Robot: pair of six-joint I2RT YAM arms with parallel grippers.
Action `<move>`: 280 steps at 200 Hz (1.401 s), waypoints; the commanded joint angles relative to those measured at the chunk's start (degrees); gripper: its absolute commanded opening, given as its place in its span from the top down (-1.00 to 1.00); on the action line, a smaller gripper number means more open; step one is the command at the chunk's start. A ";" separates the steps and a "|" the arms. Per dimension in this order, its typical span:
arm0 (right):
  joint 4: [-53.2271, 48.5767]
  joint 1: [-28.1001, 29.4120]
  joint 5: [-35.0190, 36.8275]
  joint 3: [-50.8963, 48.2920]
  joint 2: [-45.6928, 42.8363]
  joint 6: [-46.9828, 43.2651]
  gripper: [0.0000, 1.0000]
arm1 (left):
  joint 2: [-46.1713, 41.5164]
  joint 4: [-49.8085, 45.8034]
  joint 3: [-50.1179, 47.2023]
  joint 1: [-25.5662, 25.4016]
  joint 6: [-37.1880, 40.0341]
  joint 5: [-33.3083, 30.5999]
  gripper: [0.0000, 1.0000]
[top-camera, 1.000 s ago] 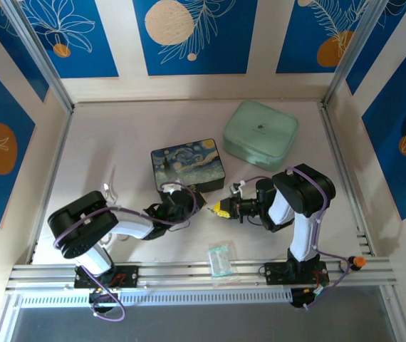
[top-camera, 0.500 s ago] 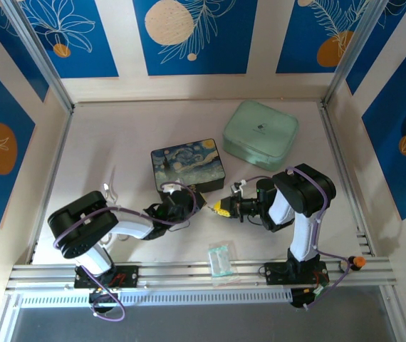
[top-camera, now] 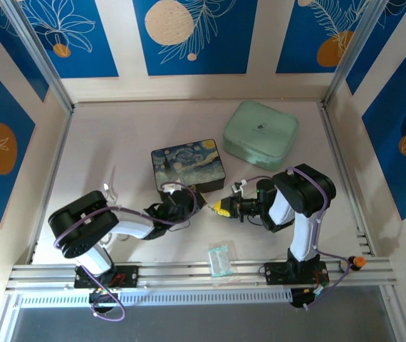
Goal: Unlock the padlock with the key
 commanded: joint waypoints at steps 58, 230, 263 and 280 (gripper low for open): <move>-5.66 -2.59 3.21 -2.27 -3.23 -3.68 1.00 | 2.84 -1.89 4.47 0.54 -4.60 5.63 1.00; 3.69 -7.25 4.91 -5.89 -3.44 0.12 1.00 | 10.22 4.53 7.69 -0.48 -13.82 4.36 1.00; 3.63 -6.52 5.79 -4.64 -4.89 2.97 1.00 | 10.55 4.18 8.24 -1.04 -15.41 3.94 1.00; 3.66 -5.71 6.33 -3.66 -5.30 3.95 1.00 | 10.86 3.97 8.63 -1.27 -16.31 3.92 1.00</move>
